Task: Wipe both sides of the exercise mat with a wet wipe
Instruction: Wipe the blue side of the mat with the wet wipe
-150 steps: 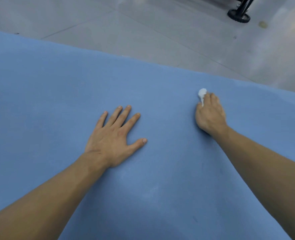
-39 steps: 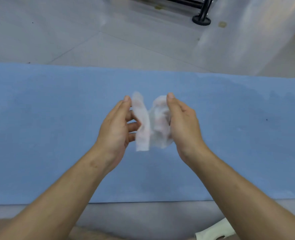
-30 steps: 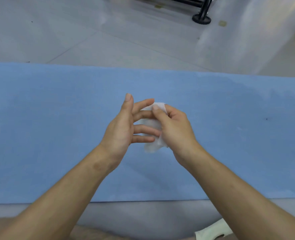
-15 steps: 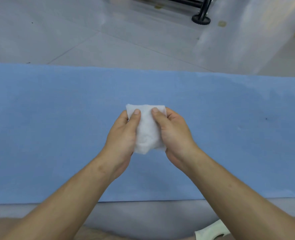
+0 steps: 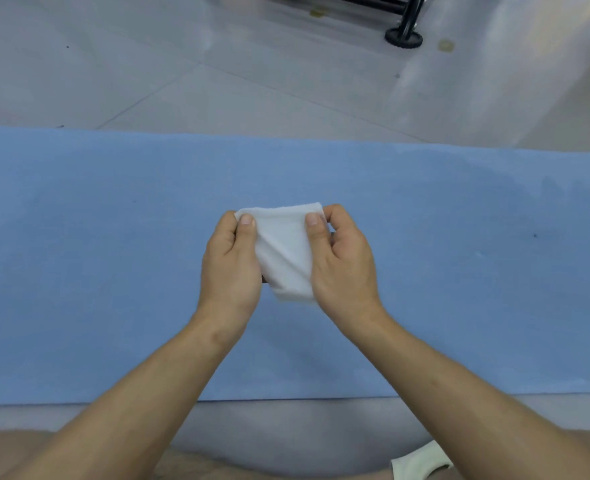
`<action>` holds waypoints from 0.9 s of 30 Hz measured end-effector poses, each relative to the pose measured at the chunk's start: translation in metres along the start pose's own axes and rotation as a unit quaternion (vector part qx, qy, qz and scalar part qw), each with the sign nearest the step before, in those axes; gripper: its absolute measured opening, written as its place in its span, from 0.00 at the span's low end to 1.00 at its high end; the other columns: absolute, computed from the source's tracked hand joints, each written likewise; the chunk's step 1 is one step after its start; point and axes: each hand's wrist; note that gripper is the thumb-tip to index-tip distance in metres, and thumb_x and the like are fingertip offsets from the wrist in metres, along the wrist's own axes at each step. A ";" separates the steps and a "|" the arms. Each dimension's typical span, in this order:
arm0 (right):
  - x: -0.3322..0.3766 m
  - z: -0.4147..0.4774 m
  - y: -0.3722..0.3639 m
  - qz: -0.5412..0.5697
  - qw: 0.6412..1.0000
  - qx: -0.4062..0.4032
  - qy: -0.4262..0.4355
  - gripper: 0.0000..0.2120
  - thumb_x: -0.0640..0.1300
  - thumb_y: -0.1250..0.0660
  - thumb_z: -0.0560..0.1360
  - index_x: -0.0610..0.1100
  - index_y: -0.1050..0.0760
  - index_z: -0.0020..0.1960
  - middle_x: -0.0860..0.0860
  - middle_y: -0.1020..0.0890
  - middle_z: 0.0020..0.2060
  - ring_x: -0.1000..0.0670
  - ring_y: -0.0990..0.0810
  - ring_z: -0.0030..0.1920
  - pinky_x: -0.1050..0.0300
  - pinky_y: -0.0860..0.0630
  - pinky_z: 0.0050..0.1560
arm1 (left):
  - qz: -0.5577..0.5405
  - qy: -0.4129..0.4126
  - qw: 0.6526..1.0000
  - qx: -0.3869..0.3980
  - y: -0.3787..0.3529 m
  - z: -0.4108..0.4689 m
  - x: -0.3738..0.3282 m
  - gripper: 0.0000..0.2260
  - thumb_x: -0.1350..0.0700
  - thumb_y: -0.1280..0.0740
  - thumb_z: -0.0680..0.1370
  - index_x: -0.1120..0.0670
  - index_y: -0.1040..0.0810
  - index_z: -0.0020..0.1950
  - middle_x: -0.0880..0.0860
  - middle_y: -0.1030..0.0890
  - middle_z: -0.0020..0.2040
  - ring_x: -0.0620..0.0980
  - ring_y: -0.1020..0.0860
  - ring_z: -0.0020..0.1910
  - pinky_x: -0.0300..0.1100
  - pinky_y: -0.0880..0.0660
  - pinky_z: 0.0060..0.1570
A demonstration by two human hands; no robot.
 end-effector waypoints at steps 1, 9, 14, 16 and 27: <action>0.002 -0.005 -0.003 0.001 1.000 0.014 0.010 0.12 0.51 0.41 0.84 0.47 0.30 0.45 0.58 0.28 0.28 0.55 0.31 0.29 0.57 0.33 0.32 | -0.029 0.025 0.999 -0.004 -0.001 0.000 0.001 0.13 0.46 0.42 0.83 0.53 0.26 0.46 0.54 0.21 0.43 0.50 0.23 0.43 0.63 0.20 0.49; -0.001 0.001 0.000 0.067 0.981 0.082 -0.164 0.14 0.51 0.37 0.83 0.43 0.25 0.44 0.51 0.19 0.36 0.52 0.22 0.35 0.57 0.27 0.38 | -0.174 0.197 0.949 0.172 0.000 -0.003 -0.015 0.26 0.36 0.33 0.76 0.58 0.18 0.58 0.55 0.13 0.50 0.55 0.14 0.48 0.52 0.18 0.51; -0.013 0.003 0.005 0.241 0.875 0.216 -0.361 0.24 0.64 0.38 0.80 0.45 0.18 0.60 0.47 0.14 0.46 0.49 0.17 0.41 0.57 0.26 0.37 | -0.231 0.193 0.936 0.182 -0.001 -0.005 -0.017 0.10 0.48 0.33 0.80 0.54 0.25 0.44 0.51 0.24 0.36 0.46 0.25 0.32 0.38 0.29 0.30; -0.013 0.001 0.006 0.294 0.836 0.258 -0.386 0.33 0.71 0.38 0.76 0.44 0.19 0.61 0.46 0.17 0.49 0.49 0.19 0.42 0.57 0.25 0.40 | -0.287 0.221 0.915 0.177 0.005 -0.002 -0.019 0.14 0.47 0.33 0.76 0.56 0.23 0.54 0.56 0.21 0.45 0.53 0.21 0.41 0.45 0.25 0.39; -0.013 -0.005 0.001 0.371 0.826 0.282 -0.318 0.14 0.45 0.33 0.81 0.43 0.22 0.64 0.49 0.16 0.53 0.47 0.17 0.56 0.57 0.22 0.49 | -0.330 0.157 0.915 0.172 0.020 0.010 -0.023 0.08 0.49 0.38 0.79 0.53 0.25 0.47 0.54 0.22 0.42 0.54 0.23 0.39 0.49 0.27 0.41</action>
Point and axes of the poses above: each hand's wrist, its own z-axis towards the middle knuckle, its own y-axis out of the back of the hand, x = y × z
